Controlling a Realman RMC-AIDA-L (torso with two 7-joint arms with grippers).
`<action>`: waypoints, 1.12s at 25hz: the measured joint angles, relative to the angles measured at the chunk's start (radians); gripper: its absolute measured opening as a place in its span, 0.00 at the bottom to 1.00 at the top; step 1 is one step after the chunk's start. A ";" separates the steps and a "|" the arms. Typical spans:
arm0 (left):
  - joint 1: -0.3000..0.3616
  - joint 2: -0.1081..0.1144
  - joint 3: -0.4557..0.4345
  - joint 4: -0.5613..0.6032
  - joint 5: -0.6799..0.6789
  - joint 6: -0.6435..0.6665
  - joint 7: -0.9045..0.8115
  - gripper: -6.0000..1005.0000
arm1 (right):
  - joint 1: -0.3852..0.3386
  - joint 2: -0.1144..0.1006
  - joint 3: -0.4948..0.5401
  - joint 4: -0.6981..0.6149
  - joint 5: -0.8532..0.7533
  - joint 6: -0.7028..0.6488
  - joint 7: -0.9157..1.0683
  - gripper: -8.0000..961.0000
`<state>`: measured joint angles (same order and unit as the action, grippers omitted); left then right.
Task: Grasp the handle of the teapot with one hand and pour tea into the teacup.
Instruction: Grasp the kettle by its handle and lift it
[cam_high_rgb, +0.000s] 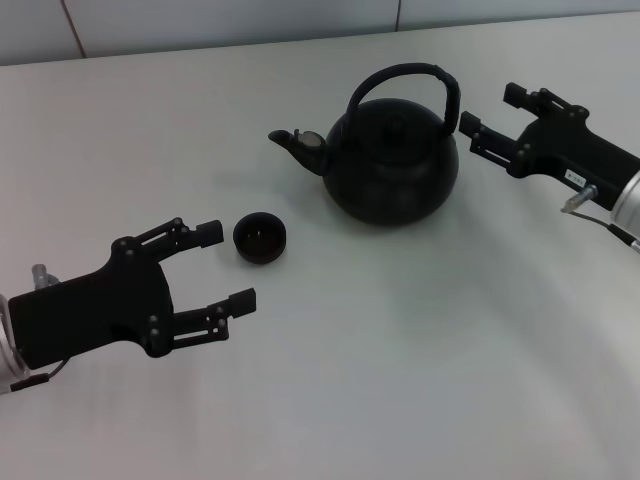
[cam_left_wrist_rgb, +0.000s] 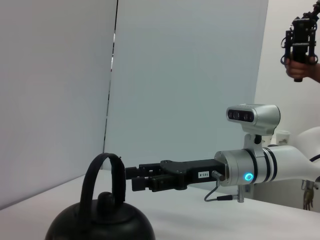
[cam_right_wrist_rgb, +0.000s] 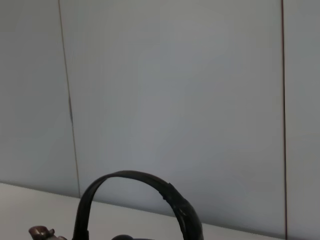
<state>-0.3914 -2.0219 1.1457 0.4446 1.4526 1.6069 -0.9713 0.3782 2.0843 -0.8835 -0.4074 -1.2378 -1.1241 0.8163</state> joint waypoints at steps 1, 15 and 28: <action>0.000 0.000 0.000 0.003 0.000 -0.006 -0.002 0.86 | 0.006 0.000 0.000 0.004 0.000 0.008 -0.005 0.79; -0.008 -0.002 0.000 0.008 0.000 -0.049 -0.017 0.86 | 0.083 -0.001 0.000 0.038 0.000 0.074 -0.043 0.79; -0.008 -0.006 0.000 0.031 0.000 -0.078 -0.017 0.86 | 0.137 -0.001 0.000 0.071 0.000 0.150 -0.043 0.78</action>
<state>-0.3993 -2.0275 1.1459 0.4758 1.4526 1.5294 -0.9880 0.5156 2.0832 -0.8836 -0.3362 -1.2378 -0.9739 0.7731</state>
